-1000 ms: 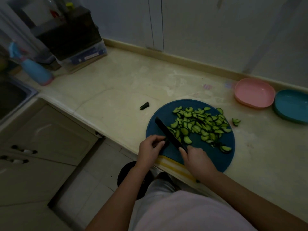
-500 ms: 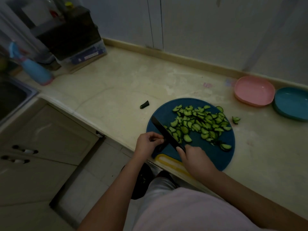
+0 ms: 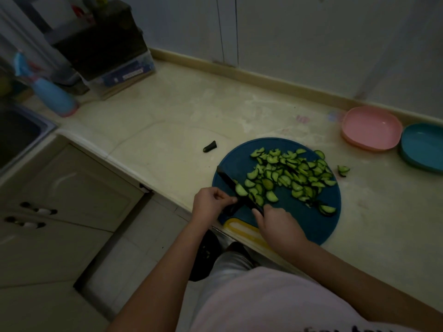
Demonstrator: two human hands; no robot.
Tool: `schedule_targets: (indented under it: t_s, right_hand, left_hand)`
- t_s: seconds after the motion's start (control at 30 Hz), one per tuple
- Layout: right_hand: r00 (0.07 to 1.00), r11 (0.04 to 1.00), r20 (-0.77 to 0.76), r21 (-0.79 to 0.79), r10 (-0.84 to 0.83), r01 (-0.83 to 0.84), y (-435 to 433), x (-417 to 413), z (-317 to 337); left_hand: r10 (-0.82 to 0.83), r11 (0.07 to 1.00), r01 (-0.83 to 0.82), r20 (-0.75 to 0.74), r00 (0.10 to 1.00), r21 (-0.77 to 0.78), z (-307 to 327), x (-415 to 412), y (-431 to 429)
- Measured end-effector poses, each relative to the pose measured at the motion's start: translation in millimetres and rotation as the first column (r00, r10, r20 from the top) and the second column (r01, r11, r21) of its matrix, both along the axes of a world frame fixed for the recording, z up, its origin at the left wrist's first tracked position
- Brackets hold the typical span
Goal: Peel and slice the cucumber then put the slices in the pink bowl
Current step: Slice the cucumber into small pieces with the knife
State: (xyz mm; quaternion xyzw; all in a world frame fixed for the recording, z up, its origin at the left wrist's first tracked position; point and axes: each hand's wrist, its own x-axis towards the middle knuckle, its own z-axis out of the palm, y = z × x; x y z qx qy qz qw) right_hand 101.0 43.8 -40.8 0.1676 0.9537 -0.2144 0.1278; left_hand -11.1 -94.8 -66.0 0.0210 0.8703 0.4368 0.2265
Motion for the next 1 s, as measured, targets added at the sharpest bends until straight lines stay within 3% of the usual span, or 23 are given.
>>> schedule_targets:
  t_s: [0.37,0.53,0.63,0.73,0.83,1.0]
  right_hand:
    - [0.996,0.985,-0.037,-0.158,-0.078,0.071,6.1,6.1,-0.4]
    - [0.994,0.985,-0.061,-0.152,-0.089,0.079,7.5,5.0,2.0]
    - [0.992,0.985,-0.087,-0.154,-0.095,0.080,8.5,3.6,2.4]
    - [0.986,0.975,-0.098,-0.190,-0.132,0.112,14.0,2.0,4.2]
    - [0.979,0.962,-0.115,-0.236,-0.169,0.138,22.5,0.2,11.3]
    - [0.956,0.946,-0.176,-0.270,-0.233,0.181,38.7,1.0,21.4]
  left_hand:
    - [-0.044,0.992,0.055,0.093,0.995,-0.117,10.4,-8.1,4.4]
    - [-0.020,0.992,0.024,0.037,0.999,-0.126,13.2,-0.8,10.8]
    - [-0.024,0.997,0.018,-0.078,0.997,-0.078,13.2,7.2,9.6]
    - [-0.252,0.957,0.218,-0.179,0.951,-0.190,12.9,19.2,9.1]
    - [-0.518,0.823,0.401,-0.240,0.821,-0.402,10.8,26.1,13.6]
    - [-0.624,0.740,0.441,-0.273,0.732,-0.508,15.0,22.7,31.6]
